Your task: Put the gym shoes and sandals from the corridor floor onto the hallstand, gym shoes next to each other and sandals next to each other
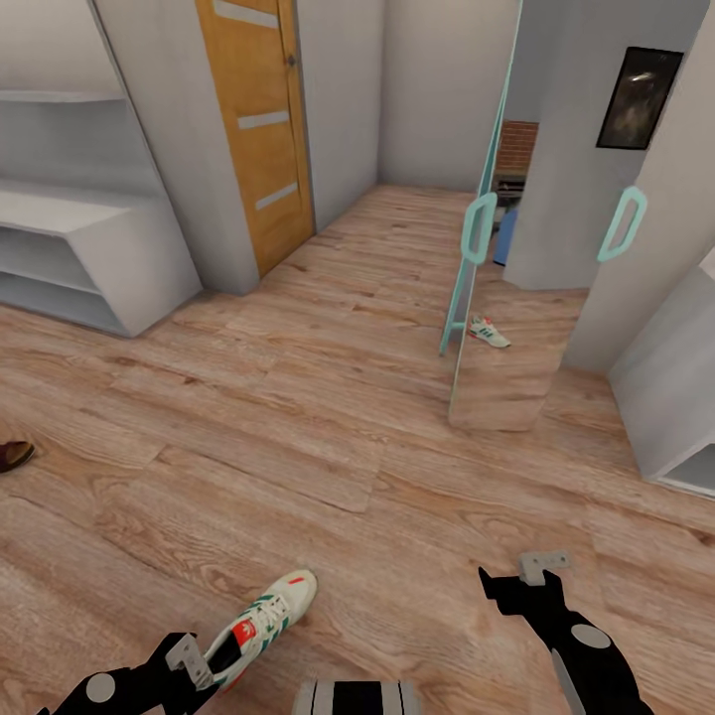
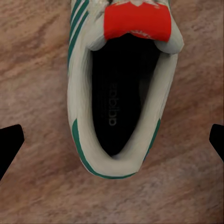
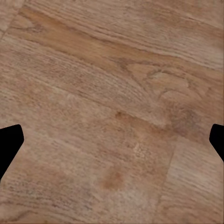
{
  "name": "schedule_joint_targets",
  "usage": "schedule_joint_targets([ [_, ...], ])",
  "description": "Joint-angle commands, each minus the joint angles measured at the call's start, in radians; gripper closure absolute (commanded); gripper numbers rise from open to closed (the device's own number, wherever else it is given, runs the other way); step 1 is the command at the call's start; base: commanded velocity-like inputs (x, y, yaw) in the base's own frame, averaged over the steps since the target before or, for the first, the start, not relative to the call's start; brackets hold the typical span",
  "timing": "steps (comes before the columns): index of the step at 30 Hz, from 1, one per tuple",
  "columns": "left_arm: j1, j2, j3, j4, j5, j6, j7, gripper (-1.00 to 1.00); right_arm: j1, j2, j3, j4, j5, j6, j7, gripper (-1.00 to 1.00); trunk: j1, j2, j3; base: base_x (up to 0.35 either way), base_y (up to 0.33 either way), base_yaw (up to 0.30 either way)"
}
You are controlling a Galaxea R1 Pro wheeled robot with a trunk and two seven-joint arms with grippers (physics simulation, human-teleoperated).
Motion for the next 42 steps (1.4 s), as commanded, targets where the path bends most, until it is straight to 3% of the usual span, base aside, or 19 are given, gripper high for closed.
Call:
schedule_joint_targets([
  [1,0.0,0.0,0.0,-0.001,-0.007,-0.005,0.0,-1.0,0.0,0.0,-0.002,-0.001,0.005,0.005,0.007,-1.0,0.0,0.0,-0.001,0.115,0.0,0.0],
  [38,-0.002,-0.005,-0.003,-0.016,-0.008,-0.01,0.004,-1.0,0.0,0.0,-0.001,-0.002,0.003,0.005,0.007,-1.0,0.0,0.0,-0.001,0.012,0.0,0.0],
  [42,-0.001,-0.006,-0.004,-0.027,-0.008,-0.011,0.005,-1.0,0.0,0.0,-0.001,-0.002,0.002,0.005,0.007,-1.0,0.002,-0.001,-0.016,0.0,0.0,0.0],
])
